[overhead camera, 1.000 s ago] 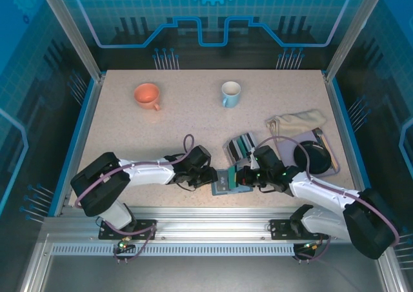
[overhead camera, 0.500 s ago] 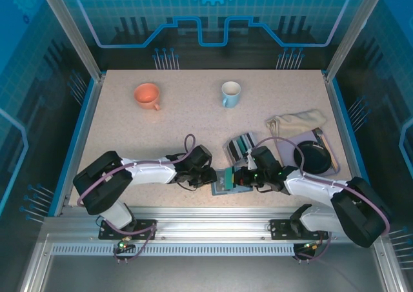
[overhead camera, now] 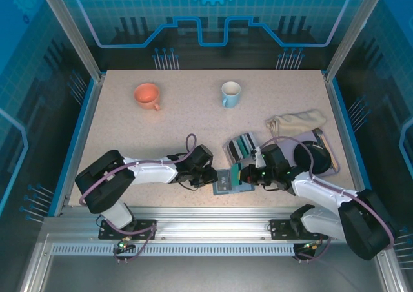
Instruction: Put the credit cards into the card holder
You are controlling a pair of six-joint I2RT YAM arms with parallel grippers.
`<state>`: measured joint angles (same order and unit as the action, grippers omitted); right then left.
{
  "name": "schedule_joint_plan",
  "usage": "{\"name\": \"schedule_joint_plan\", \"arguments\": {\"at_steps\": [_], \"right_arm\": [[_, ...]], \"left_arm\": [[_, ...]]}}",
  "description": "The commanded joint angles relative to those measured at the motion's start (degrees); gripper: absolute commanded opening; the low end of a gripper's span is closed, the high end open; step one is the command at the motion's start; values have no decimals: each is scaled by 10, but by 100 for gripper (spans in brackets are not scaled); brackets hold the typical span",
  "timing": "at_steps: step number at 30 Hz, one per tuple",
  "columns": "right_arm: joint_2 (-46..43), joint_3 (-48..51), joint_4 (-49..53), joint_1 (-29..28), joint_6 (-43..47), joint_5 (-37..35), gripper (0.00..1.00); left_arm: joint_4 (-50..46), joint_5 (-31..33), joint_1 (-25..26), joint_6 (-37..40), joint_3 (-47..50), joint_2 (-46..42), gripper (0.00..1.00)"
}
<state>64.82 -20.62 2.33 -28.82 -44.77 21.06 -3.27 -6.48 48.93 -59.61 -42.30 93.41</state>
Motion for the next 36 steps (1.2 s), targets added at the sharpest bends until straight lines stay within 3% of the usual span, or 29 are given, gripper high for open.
{"name": "schedule_joint_plan", "arguments": {"at_steps": [1, 25, 36], "right_arm": [[10, 12, -17, 4, 6, 45, 3], [142, 12, -98, -47, -16, 39, 3], [68, -5, 37, -26, 25, 16, 3]], "left_arm": [[-10, -5, 5, 7, 2, 26, 24], [-4, -9, 5, 3, -2, 27, 25], [-9, -4, 5, 5, 1, 25, 24]]}}
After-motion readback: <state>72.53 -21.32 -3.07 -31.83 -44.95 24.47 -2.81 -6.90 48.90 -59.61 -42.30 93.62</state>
